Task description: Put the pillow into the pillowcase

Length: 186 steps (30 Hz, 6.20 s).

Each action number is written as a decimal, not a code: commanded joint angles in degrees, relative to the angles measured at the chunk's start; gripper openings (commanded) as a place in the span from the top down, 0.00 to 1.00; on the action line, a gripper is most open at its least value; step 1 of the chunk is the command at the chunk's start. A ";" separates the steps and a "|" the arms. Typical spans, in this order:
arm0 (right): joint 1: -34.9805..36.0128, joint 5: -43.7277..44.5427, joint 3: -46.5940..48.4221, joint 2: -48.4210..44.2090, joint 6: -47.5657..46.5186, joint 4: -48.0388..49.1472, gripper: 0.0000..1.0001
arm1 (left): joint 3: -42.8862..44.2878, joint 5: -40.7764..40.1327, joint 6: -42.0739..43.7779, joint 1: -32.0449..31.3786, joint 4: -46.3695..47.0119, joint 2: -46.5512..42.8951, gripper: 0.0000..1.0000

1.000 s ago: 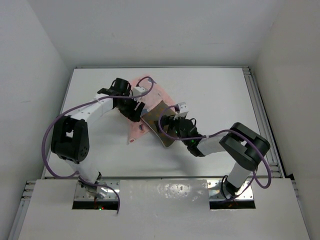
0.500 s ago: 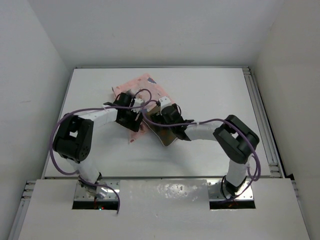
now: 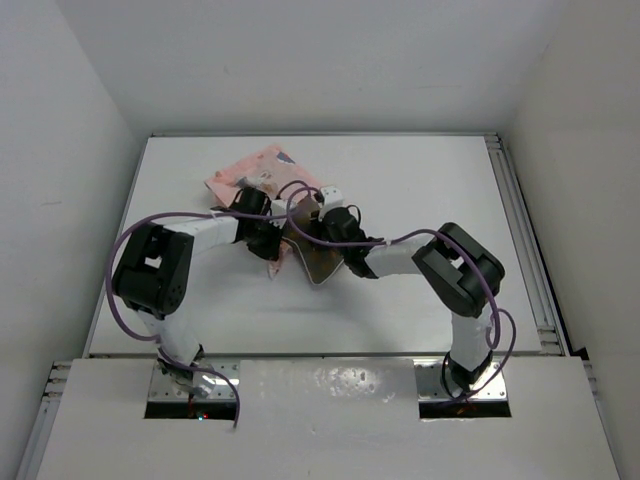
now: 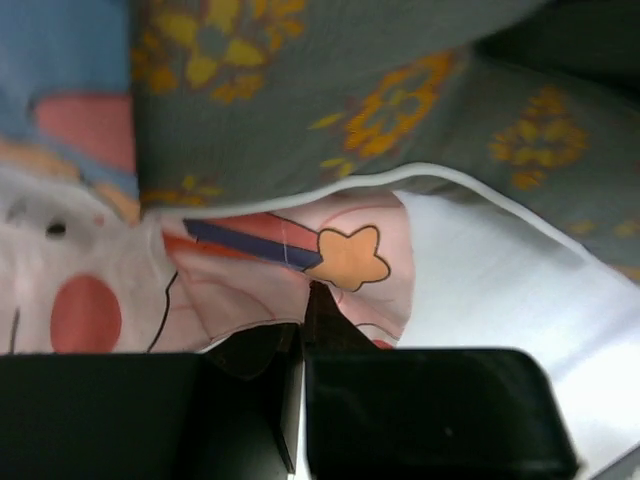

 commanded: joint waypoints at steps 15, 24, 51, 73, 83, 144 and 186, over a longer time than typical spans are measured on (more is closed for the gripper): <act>-1.98 3.82 -13.98 -12.80 22.15 37.21 1.00 | 10.52 17.57 18.07 -6.89 -16.95 -5.02 1.00; 1.45 18.58 -8.10 -6.20 20.05 23.36 1.00 | 17.91 34.28 34.33 -9.55 -31.20 -5.19 1.00; -8.82 -6.63 -2.22 -15.61 2.10 -25.01 0.86 | 4.03 26.13 34.87 2.94 -28.49 -11.34 1.00; -13.49 -16.71 -3.07 -1.87 19.44 -14.92 1.00 | 12.35 33.22 38.28 7.33 -39.80 -12.93 1.00; -15.42 -23.86 -3.97 -32.72 16.80 -23.07 1.00 | 37.51 45.37 37.70 18.41 -48.65 -11.16 1.00; -6.46 1.63 54.71 -33.44 -14.12 -47.95 1.00 | 64.66 41.05 -29.44 36.14 10.66 -11.78 1.00; 0.12 -15.26 22.51 -28.16 -29.94 -36.64 0.01 | 51.48 41.15 -23.75 32.30 5.61 -17.14 1.00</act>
